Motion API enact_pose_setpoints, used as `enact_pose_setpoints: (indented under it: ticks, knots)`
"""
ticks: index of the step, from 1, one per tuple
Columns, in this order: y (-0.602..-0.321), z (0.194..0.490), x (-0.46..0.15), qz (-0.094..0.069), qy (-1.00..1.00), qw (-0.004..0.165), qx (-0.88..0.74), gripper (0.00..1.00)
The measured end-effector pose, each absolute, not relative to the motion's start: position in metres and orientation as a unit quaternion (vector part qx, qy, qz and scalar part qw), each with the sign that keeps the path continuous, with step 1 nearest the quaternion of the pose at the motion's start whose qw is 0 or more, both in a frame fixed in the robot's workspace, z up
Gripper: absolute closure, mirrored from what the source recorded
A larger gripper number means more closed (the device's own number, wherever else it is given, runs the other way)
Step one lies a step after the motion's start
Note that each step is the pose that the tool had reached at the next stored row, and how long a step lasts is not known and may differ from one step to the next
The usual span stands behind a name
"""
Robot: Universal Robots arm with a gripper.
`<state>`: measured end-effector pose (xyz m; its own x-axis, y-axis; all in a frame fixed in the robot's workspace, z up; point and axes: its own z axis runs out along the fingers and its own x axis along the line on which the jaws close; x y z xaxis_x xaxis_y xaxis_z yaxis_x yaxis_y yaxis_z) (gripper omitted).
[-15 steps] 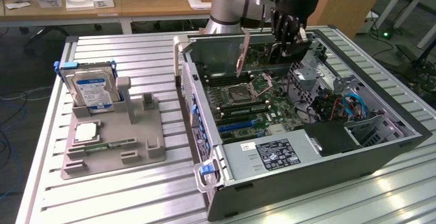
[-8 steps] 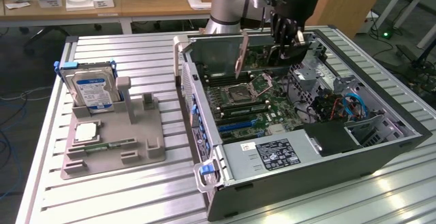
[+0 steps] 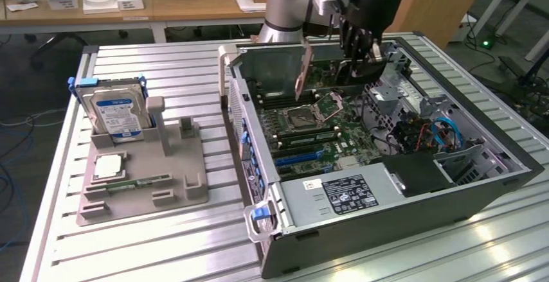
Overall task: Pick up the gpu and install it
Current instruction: 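Insert the gpu into the slot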
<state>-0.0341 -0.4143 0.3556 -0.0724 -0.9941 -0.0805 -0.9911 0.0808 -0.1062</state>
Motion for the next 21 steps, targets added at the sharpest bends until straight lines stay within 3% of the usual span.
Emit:
enact_pose_setpoints:
  ticks: [21]
  knots:
    - [-0.425, 0.347, -0.052, -0.008, 0.732, 0.069, -0.678, 0.72]
